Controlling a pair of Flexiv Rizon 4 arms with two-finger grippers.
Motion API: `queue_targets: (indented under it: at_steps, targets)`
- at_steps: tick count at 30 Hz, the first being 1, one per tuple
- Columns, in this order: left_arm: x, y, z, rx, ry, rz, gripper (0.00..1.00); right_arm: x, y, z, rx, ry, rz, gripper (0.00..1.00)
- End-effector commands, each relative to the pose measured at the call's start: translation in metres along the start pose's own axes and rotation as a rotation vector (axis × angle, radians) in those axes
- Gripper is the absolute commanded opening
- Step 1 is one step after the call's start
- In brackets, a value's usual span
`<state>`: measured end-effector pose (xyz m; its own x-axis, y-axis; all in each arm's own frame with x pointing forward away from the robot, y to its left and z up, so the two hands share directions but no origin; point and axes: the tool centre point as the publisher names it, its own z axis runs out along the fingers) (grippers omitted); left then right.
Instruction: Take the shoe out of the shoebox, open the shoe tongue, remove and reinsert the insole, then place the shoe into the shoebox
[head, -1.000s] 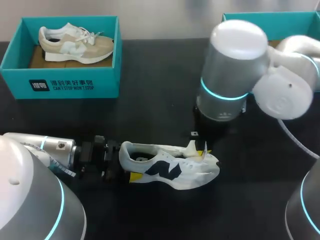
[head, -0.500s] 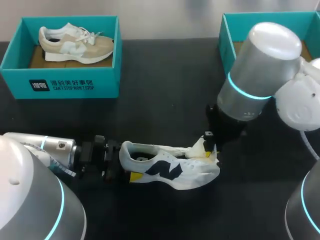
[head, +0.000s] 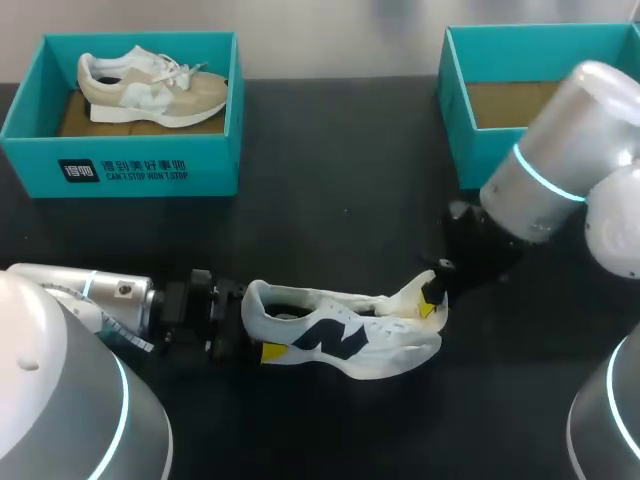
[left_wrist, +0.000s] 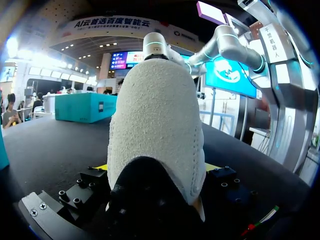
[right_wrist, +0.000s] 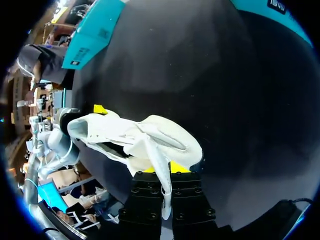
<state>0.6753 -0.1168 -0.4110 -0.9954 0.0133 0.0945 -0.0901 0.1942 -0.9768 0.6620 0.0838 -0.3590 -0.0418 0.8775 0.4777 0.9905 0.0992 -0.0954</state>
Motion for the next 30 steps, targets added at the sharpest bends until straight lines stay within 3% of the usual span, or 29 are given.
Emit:
queue_targets:
  at_steps: [1, 3, 4, 5, 14, 20, 30]
  targets:
    - [0.000, 0.005, -0.004, 0.000, -0.003, 0.000, 0.00, -0.017, -0.005, -0.001, -0.013, 0.206, -0.004, 0.00]
    - [0.000, 0.005, -0.004, 0.000, -0.003, 0.000, 0.00, -0.018, -0.005, -0.001, -0.018, 0.211, -0.007, 0.00]
    - [0.000, 0.005, -0.004, 0.000, -0.003, 0.000, 0.00, -0.018, -0.005, -0.001, -0.021, 0.215, -0.009, 0.05]
    - [0.000, 0.005, -0.004, 0.000, -0.003, 0.000, 0.00, -0.019, -0.005, -0.001, -0.023, 0.229, -0.011, 0.17]
    - [0.000, 0.005, -0.004, 0.000, -0.003, 0.000, 0.00, -0.026, -0.003, 0.002, -0.026, 0.242, -0.007, 0.49]
    - [0.000, 0.005, -0.004, 0.000, -0.003, 0.000, 0.00, -0.034, -0.002, -0.003, -0.033, 0.216, 0.009, 0.81]
    - [0.000, 0.005, -0.004, 0.000, -0.003, 0.000, 0.00, -0.043, 0.005, -0.068, -0.166, 0.021, -0.007, 0.84]
